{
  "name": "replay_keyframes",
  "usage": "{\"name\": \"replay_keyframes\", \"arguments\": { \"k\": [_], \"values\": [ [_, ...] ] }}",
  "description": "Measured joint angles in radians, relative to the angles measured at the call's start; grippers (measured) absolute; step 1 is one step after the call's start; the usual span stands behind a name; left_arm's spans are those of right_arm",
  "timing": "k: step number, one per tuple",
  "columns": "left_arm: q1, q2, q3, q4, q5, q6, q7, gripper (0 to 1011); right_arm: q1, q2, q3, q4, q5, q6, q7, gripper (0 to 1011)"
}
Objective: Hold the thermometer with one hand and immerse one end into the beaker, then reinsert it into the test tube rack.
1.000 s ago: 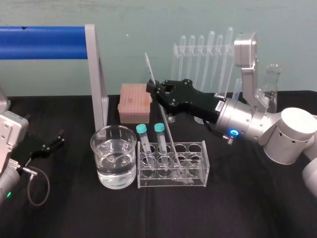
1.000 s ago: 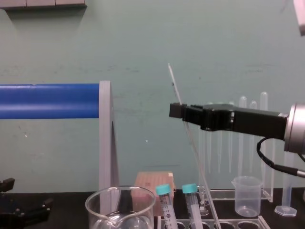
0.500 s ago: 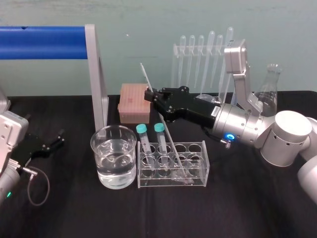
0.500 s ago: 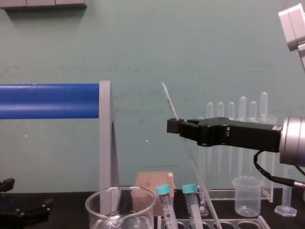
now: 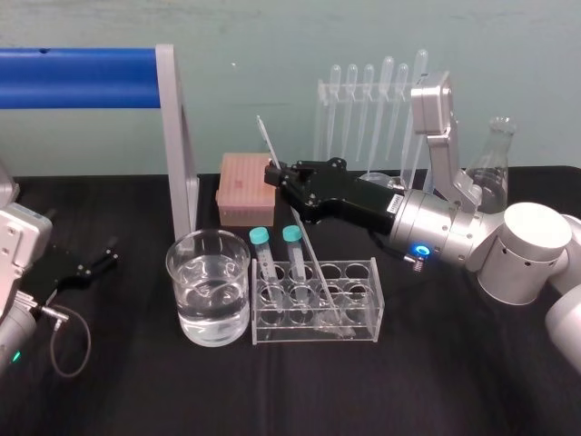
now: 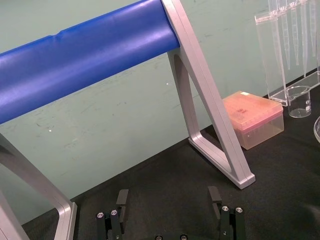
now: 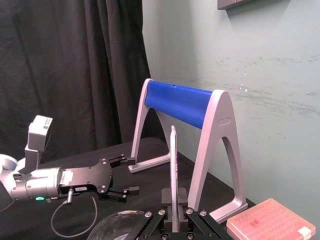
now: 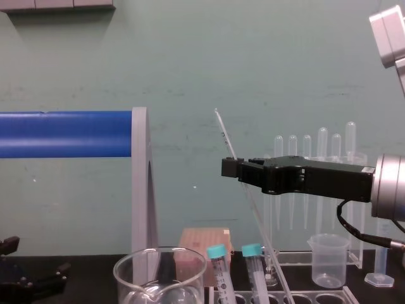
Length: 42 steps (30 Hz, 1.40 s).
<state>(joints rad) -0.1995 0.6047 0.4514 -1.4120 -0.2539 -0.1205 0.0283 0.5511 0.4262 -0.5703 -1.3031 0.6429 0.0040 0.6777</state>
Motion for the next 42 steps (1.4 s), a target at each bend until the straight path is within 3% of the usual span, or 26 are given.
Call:
{"name": "replay_keyframes", "arguments": {
  "k": [3,22,29,30,35,38,39,42],
  "values": [
    [0.0,0.0,0.0,0.0,0.0,0.0,0.0,1008,0.0,0.0,0.0,0.0,0.0,0.0,0.0,119],
    [0.0,0.0,0.0,0.0,0.0,0.0,0.0,1008,0.0,0.0,0.001,0.0,0.002,0.0,0.0,751],
    [0.0,0.0,0.0,0.0,0.0,0.0,0.0,1008,-0.008,0.0,0.056,-0.044,0.035,-0.038,-0.007,914],
    [0.0,0.0,0.0,0.0,0.0,0.0,0.0,1008,-0.013,0.001,0.107,-0.079,0.056,-0.075,-0.035,989],
    [0.0,0.0,0.0,0.0,0.0,0.0,0.0,1008,-0.049,0.02,0.19,-0.141,0.05,-0.114,-0.134,1002],
    [0.0,0.0,0.0,0.0,0.0,0.0,0.0,1008,-0.08,0.038,0.205,-0.16,0.005,-0.098,-0.214,1002],
    [0.0,0.0,0.0,0.0,0.0,0.0,0.0,1008,-0.106,0.05,0.21,-0.168,-0.033,-0.076,-0.275,1003],
    [0.0,0.0,0.0,0.0,0.0,0.0,0.0,1008,-0.151,0.062,0.215,-0.169,-0.087,-0.028,-0.375,1002]
  ]
}}
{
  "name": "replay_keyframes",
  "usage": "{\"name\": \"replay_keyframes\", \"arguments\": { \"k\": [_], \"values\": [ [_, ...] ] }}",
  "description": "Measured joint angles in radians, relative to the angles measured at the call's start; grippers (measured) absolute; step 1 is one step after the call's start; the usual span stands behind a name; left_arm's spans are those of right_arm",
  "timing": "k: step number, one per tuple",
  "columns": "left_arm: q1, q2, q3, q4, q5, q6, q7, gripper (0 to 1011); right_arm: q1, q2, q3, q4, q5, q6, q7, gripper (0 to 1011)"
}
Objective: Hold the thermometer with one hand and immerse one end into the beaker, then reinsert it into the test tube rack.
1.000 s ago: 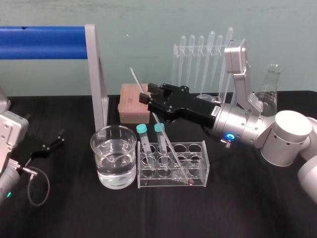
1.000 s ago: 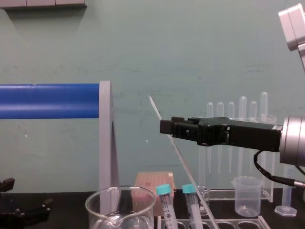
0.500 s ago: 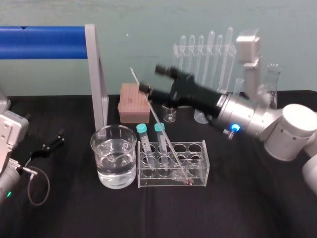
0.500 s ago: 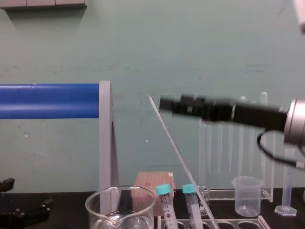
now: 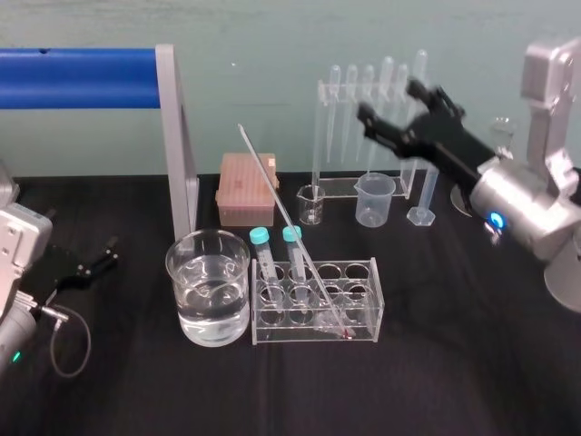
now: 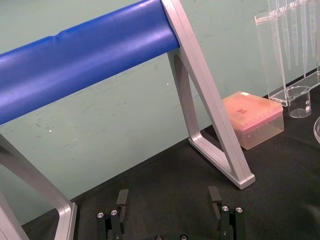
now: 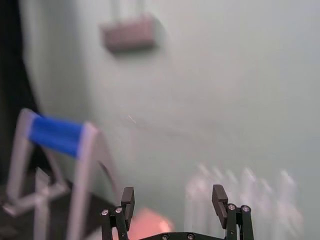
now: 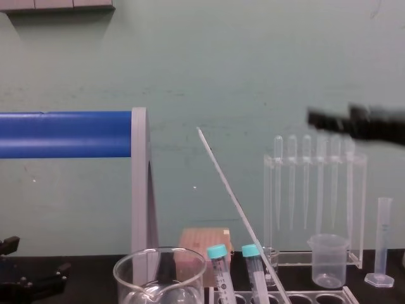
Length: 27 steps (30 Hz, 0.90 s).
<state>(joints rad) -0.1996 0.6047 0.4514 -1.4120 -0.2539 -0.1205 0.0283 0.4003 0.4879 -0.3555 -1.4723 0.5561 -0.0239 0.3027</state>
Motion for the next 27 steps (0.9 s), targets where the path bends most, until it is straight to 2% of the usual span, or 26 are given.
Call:
{"name": "replay_keyframes", "arguments": {
  "k": [4,12,17,27],
  "values": [
    [0.0,0.0,0.0,0.0,0.0,0.0,0.0,1008,-0.048,0.007,-0.003,0.026,-0.071,0.027,-0.085,1003],
    [0.0,0.0,0.0,0.0,0.0,0.0,0.0,1008,-0.083,-0.009,-0.015,0.093,-0.157,0.002,-0.136,1003],
    [0.0,0.0,0.0,0.0,0.0,0.0,0.0,1008,-0.091,-0.019,-0.017,0.114,-0.183,0.005,-0.143,1003],
    [0.0,0.0,0.0,0.0,0.0,0.0,0.0,1008,-0.09,-0.018,-0.017,0.112,-0.18,0.004,-0.142,1003]
  ]
}}
